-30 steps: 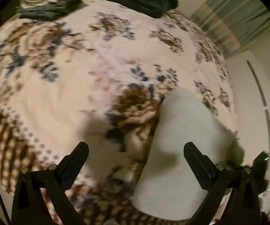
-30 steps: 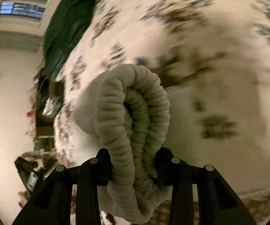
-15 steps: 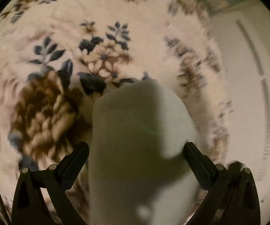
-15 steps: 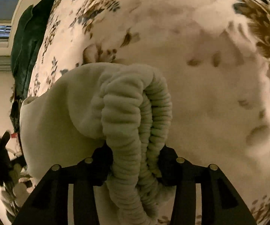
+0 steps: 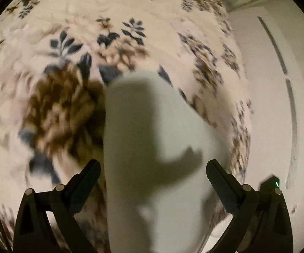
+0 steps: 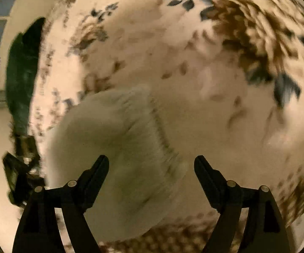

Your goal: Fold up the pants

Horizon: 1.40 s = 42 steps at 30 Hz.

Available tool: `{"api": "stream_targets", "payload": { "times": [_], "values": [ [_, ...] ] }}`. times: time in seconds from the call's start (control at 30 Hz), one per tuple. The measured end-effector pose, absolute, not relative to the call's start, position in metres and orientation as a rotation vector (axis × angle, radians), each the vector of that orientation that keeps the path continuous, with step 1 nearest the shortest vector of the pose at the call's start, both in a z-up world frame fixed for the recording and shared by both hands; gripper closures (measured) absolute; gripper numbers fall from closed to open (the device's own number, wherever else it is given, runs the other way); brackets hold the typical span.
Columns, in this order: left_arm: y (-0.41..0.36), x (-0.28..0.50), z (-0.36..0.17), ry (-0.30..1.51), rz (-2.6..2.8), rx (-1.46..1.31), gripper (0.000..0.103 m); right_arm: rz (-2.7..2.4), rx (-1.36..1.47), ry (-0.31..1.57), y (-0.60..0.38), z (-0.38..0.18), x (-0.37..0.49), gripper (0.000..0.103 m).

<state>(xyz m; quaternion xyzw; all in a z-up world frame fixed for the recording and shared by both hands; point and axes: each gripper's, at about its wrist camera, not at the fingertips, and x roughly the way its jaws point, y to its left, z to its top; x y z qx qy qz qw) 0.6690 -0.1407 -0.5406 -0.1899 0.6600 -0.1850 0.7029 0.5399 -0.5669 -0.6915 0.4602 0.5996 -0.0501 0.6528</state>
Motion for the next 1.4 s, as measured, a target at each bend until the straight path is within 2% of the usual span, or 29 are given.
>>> {"api": "stream_targets", "payload": {
  "times": [0.17,0.23,0.33,0.43,0.5,0.63,0.77,0.87,0.97,1.07,1.23,1.33,1.4],
  "values": [
    [-0.158,0.604,-0.563,1.519,-0.349,-0.209,0.000,-0.040,1.163,1.485,-0.515,-0.726,0.519,0.018],
    [-0.148,0.594,-0.578,1.527,-0.284,-0.184,0.000,-0.038,1.189,1.519,-0.503,-0.747,0.516,0.018],
    [-0.129,0.589,-0.601,1.540,-0.266,-0.187,0.000,-0.151,1.052,1.522,-0.505,-0.764,0.517,0.019],
    [-0.126,0.589,-0.607,1.546,-0.319,-0.212,0.000,-0.176,1.093,1.526,-0.523,-0.784,0.514,0.019],
    [-0.128,0.591,-0.593,1.533,-0.343,-0.224,0.000,-0.148,1.056,1.574,-0.522,-0.779,0.520,0.019],
    [-0.122,0.594,-0.575,1.493,-0.368,-0.352,0.000,-0.095,0.888,1.628,-0.521,-0.714,0.540,0.019],
    [-0.118,0.589,-0.584,1.501,-0.389,-0.423,0.001,0.115,0.694,1.604,-0.488,-0.639,0.615,0.019],
    [-0.120,0.584,-0.593,1.504,-0.374,-0.435,0.001,0.281,0.500,1.627,-0.437,-0.620,0.698,0.019],
    [-0.126,0.581,-0.597,1.508,-0.367,-0.442,0.001,0.440,0.260,1.674,-0.360,-0.623,0.789,0.019],
    [-0.120,0.578,-0.603,1.511,-0.365,-0.501,0.001,0.545,0.057,1.785,-0.272,-0.651,0.857,0.019],
    [-0.128,0.589,-0.612,1.495,-0.374,-0.530,0.001,0.587,-0.158,1.937,-0.229,-0.696,0.852,0.019],
    [-0.131,0.586,-0.611,1.454,-0.383,-0.518,0.012,0.614,-0.201,2.017,-0.206,-0.718,0.851,0.019],
    [-0.133,0.583,-0.609,1.426,-0.392,-0.487,0.024,0.611,-0.251,2.031,-0.196,-0.730,0.850,0.034]
  ]
}}
